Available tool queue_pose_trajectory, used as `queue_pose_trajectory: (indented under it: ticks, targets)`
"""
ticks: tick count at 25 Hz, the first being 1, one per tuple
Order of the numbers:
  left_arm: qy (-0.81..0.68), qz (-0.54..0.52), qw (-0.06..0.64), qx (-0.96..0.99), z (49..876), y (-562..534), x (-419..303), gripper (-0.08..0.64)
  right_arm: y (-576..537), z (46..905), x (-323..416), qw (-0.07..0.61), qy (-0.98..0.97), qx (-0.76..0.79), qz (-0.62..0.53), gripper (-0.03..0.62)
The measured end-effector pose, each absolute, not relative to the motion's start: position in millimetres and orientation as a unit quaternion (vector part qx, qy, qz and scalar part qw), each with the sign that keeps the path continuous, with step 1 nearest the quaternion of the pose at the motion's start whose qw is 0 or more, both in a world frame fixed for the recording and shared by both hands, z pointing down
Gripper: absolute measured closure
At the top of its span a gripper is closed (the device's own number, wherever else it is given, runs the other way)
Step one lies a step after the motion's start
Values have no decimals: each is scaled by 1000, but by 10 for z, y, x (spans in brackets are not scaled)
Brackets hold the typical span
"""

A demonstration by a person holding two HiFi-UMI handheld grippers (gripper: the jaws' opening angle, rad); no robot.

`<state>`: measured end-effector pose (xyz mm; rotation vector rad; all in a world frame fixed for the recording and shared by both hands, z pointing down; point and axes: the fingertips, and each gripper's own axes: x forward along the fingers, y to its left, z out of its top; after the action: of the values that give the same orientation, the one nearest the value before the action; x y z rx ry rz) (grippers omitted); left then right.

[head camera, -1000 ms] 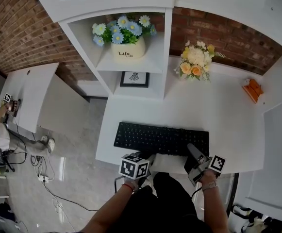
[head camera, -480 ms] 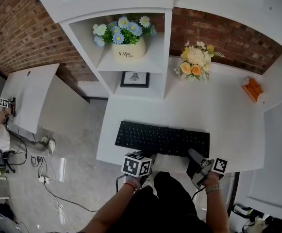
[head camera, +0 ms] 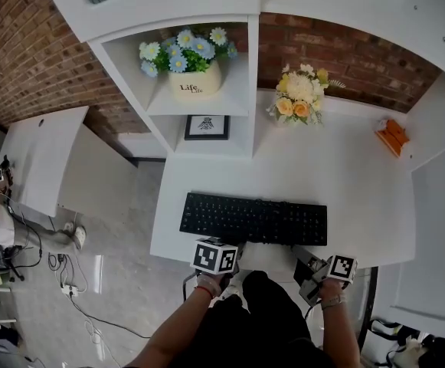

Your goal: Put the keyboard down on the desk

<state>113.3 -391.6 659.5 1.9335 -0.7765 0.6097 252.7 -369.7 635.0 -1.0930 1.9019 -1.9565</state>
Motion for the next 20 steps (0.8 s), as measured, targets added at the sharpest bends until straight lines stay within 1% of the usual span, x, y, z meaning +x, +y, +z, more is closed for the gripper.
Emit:
queue_pose_trajectory:
  ticks: [1,2,4,9,16,20]
  targets:
    - [-314,252,469,786,6603,-3910,1133,561,-3687,6374,2525,94,641,-376,-662,551]
    - [-311,255,472,784,6611,-3906,1133,561,-3682,6388,2519,95,638,-378,-664,558]
    - [-304,260,481,781,6623,-3895,1129,561,-3683,6399,2501,105,633,-377,-667,560]
    - [-286,257,504,773,6635,-3816,1094,561,-3656,6482,2483,104,620,-388,-674,560]
    - [-275,247,499,784,6592,-3749,1001,561,-3599,6459,2447,106,611,-373,-690,565]
    - [-265,220,478,808,6480,-3721,933,560,-3584,6334,2454,90,654,-384,-645,572]
